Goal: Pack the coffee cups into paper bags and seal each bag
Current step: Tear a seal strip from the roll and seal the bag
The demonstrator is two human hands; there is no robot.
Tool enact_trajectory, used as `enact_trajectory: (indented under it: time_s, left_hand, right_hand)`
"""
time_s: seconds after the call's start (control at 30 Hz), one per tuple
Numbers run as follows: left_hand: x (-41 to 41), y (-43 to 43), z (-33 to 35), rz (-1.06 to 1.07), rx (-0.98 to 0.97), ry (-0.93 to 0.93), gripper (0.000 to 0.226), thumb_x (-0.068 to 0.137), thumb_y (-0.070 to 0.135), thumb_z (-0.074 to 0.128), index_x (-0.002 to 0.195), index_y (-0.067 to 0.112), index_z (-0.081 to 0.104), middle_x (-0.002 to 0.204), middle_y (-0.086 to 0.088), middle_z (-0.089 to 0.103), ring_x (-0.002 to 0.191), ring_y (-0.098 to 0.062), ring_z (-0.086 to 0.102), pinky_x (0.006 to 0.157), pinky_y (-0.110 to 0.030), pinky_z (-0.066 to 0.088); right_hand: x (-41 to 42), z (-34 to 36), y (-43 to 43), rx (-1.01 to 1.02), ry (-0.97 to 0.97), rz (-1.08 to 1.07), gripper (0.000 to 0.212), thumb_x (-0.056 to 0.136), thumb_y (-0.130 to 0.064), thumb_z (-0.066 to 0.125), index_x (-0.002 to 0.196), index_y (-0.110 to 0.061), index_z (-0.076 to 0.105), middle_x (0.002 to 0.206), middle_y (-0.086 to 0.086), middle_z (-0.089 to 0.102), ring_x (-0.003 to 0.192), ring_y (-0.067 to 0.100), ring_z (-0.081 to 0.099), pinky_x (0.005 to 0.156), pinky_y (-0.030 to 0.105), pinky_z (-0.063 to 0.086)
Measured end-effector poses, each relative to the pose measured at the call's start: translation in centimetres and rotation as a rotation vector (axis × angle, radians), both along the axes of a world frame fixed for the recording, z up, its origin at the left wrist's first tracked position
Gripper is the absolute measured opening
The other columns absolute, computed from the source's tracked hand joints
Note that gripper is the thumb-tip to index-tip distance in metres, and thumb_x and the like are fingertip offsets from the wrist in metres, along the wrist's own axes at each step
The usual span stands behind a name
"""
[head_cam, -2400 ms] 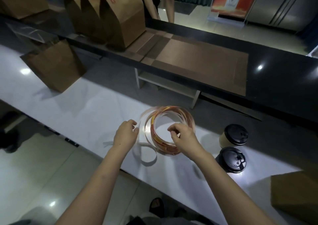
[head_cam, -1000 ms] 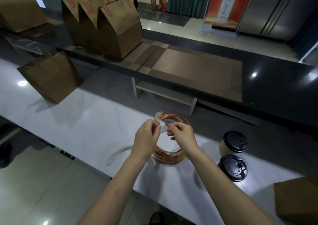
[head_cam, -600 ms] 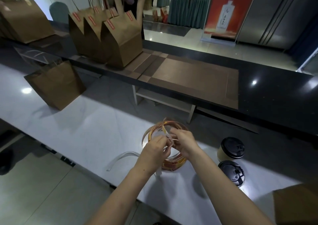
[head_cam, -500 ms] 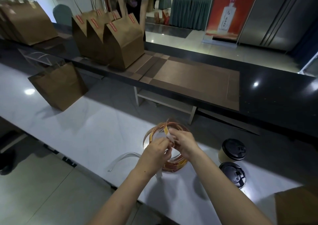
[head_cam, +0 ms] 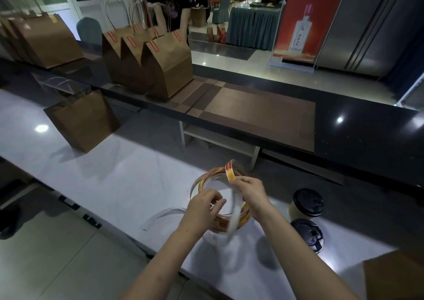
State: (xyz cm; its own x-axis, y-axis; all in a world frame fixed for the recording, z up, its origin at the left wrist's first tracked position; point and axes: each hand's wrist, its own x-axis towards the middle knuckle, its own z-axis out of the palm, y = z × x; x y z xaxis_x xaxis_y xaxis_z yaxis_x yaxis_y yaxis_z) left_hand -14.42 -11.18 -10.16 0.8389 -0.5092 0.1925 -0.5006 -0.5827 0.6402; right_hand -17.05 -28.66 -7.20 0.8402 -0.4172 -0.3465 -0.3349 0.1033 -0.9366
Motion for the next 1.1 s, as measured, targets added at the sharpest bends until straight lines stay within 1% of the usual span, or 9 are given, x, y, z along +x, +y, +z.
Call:
enact_trajectory:
  time_s: [0.07, 0.17, 0.23, 0.3, 0.4, 0.5, 0.73, 0.93, 1.1]
  left_hand:
    - [-0.2, -0.3, 0.3, 0.065, -0.077, 0.118, 0.006, 0.100, 0.025, 0.067, 0.102, 0.021, 0.070, 0.096, 0.011, 0.069, 0.087, -0.003, 0.064, 0.079, -0.018, 0.054]
    - [-0.8, -1.3, 1.1, 0.113, -0.202, 0.287, 0.009, 0.100, 0.023, 0.066, 0.107, 0.024, 0.072, 0.098, 0.014, 0.072, 0.093, 0.000, 0.066, 0.081, -0.015, 0.053]
    - [-1.0, -2.0, 1.4, 0.107, -0.284, 0.367, 0.009, 0.100, 0.020, 0.066, 0.105, 0.025, 0.073, 0.095, 0.013, 0.072, 0.091, -0.002, 0.067, 0.080, -0.015, 0.052]
    - [-1.1, -2.7, 1.4, 0.097, -0.355, 0.446, 0.009, 0.099, 0.020, 0.067, 0.101, 0.025, 0.074, 0.089, 0.010, 0.073, 0.087, -0.007, 0.068, 0.078, -0.023, 0.055]
    - [-1.3, -3.6, 1.5, 0.104, -0.429, 0.552, 0.009, 0.098, 0.022, 0.067, 0.100, 0.024, 0.076, 0.089, 0.006, 0.075, 0.086, -0.014, 0.070, 0.078, -0.035, 0.060]
    - [-1.6, -4.2, 1.7, 0.099, -0.505, 0.635, 0.010, 0.098, 0.020, 0.069, 0.103, 0.021, 0.077, 0.093, 0.005, 0.077, 0.089, -0.010, 0.071, 0.077, -0.028, 0.058]
    - [-2.6, -4.8, 1.4, 0.004, -0.536, 0.694, 0.020, 0.095, 0.017, 0.074, 0.115, 0.020, 0.073, 0.102, 0.003, 0.078, 0.100, -0.015, 0.075, 0.091, -0.036, 0.061]
    - [-3.4, -5.0, 1.6, -0.058, -0.512, 0.646, 0.014, 0.099, 0.020, 0.070, 0.112, 0.023, 0.074, 0.100, 0.006, 0.077, 0.099, -0.014, 0.073, 0.089, -0.030, 0.061]
    - [-3.4, -5.5, 1.2, -0.068, -0.359, 0.536, 0.011, 0.101, 0.022, 0.067, 0.105, 0.026, 0.076, 0.095, 0.010, 0.075, 0.096, -0.009, 0.071, 0.085, -0.023, 0.058]
  right_hand:
    - [-1.0, 0.5, -0.2, -0.010, -0.025, 0.023, 0.008, 0.092, -0.026, 0.078, 0.093, -0.022, 0.084, 0.093, 0.004, 0.079, 0.092, 0.027, 0.071, 0.081, 0.042, 0.056]
    - [-2.5, 1.1, -0.5, -0.067, -0.062, 0.089, 0.010, 0.095, -0.020, 0.075, 0.100, -0.024, 0.083, 0.096, 0.000, 0.079, 0.094, 0.022, 0.071, 0.080, 0.034, 0.055]
    - [-3.2, 1.4, -0.6, -0.080, -0.084, 0.073, 0.012, 0.093, -0.013, 0.077, 0.104, -0.018, 0.080, 0.095, 0.000, 0.079, 0.091, 0.018, 0.072, 0.075, 0.026, 0.056]
    - [-4.0, 1.5, -0.6, -0.072, -0.109, 0.040, 0.016, 0.090, -0.006, 0.079, 0.105, -0.010, 0.074, 0.089, 0.004, 0.077, 0.081, 0.014, 0.072, 0.068, 0.022, 0.055]
    - [-5.0, 1.3, -0.8, -0.112, -0.142, 0.034, 0.016, 0.088, -0.009, 0.081, 0.100, -0.011, 0.071, 0.088, 0.007, 0.076, 0.077, 0.015, 0.071, 0.063, 0.025, 0.054]
    - [-6.1, 1.0, -1.2, -0.126, -0.167, 0.025, 0.012, 0.088, -0.011, 0.082, 0.097, -0.012, 0.075, 0.090, 0.008, 0.077, 0.083, 0.019, 0.073, 0.071, 0.028, 0.058]
    - [-8.0, 0.7, -1.8, -0.164, -0.198, 0.000, 0.009, 0.090, -0.008, 0.079, 0.096, -0.014, 0.078, 0.090, 0.005, 0.079, 0.087, 0.021, 0.076, 0.081, 0.039, 0.062]
    - [-8.9, 0.8, -1.8, -0.256, -0.220, 0.016, 0.010, 0.092, -0.012, 0.078, 0.099, -0.019, 0.077, 0.091, -0.001, 0.078, 0.088, 0.013, 0.075, 0.079, 0.028, 0.061]
    - [-9.6, 0.6, -2.3, -0.409, -0.233, 0.054, 0.012, 0.092, -0.019, 0.080, 0.099, -0.029, 0.078, 0.089, -0.010, 0.076, 0.088, 0.007, 0.071, 0.076, 0.019, 0.056]
